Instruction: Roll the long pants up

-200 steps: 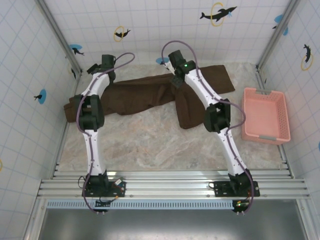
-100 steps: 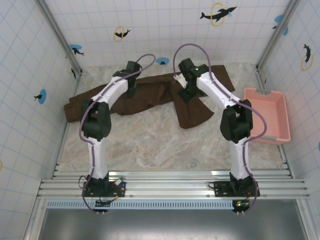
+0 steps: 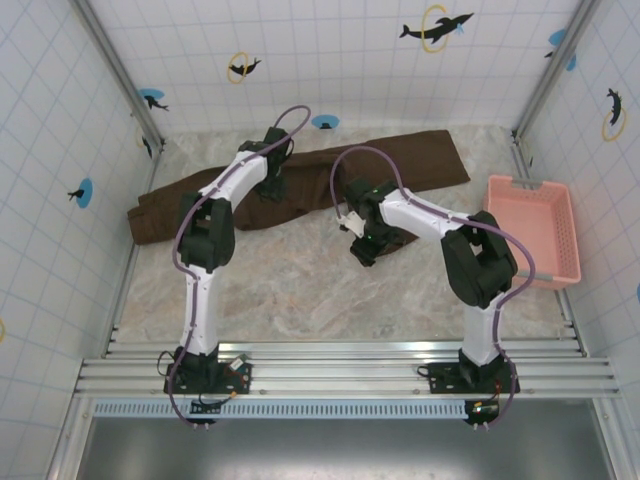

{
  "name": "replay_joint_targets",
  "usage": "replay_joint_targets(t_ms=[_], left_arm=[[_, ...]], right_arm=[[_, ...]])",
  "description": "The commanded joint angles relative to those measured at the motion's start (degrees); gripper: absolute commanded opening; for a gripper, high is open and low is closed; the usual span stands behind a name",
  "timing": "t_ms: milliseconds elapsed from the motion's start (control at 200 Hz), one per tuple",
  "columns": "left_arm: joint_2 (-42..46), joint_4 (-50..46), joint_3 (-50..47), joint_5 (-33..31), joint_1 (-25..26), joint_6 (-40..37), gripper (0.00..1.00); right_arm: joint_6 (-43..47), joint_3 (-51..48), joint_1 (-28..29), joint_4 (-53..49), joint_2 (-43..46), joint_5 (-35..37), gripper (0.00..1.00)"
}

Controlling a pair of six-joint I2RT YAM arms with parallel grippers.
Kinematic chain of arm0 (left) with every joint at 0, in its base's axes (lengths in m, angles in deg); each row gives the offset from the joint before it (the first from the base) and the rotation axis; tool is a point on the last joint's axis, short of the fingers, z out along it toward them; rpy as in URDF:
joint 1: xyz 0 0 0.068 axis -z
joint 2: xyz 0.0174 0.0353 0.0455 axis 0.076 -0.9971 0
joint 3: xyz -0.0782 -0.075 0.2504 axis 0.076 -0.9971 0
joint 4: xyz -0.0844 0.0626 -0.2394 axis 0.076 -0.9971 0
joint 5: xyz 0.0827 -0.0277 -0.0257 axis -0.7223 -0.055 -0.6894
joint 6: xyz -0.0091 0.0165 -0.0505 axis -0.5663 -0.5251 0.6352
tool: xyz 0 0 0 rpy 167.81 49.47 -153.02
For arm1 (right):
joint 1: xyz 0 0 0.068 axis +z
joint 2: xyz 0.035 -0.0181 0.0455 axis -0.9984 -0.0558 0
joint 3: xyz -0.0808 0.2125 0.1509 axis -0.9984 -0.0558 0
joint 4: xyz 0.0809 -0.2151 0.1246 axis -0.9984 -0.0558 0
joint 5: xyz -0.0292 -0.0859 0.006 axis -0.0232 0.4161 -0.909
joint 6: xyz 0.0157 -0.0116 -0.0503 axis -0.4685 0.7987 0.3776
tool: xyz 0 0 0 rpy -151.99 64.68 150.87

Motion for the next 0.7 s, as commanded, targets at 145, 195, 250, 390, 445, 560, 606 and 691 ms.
replay_joint_targets(t_ms=[145, 195, 250, 390, 445, 560, 606, 691], left_arm=[[-2.2, -2.9, 1.6, 1.5, -0.1, 2.4, 0.98], [-2.1, -3.0, 1.6, 1.4, -0.1, 2.2, 0.97], [-2.1, -3.0, 1.7, 1.7, -0.1, 2.1, 0.97], [-1.9, -2.9, 1.4, 1.9, -0.1, 1.7, 0.98], [-1.9, -2.9, 1.2, 2.0, -0.1, 1.3, 0.97], [-1.7, -2.9, 0.6, 1.3, -0.1, 0.2, 0.97], [-1.6, -2.8, 0.3, 0.7, -0.1, -0.4, 0.98], [-1.5, -2.4, -0.1, -0.8, -0.2, -2.1, 0.98]], right_arm=[[4.1, -1.0, 0.0, 5.0, -1.5, 2.1, 0.65], [5.1, 0.0, -0.1, 4.8, -3.2, 2.3, 0.61], [5.3, 1.1, -0.2, 4.5, -4.8, 2.1, 0.53], [5.9, 1.7, -0.4, 4.7, -6.5, 1.5, 0.26], [6.2, 1.8, -0.7, 4.7, -6.7, 1.8, 0.15], [6.4, 2.8, -1.1, 3.5, -4.3, 3.0, 0.00], [6.6, 3.6, -1.4, 2.3, -2.4, 2.6, 0.00], [7.0, 6.7, -2.2, -1.9, 1.5, 1.0, 0.00]])
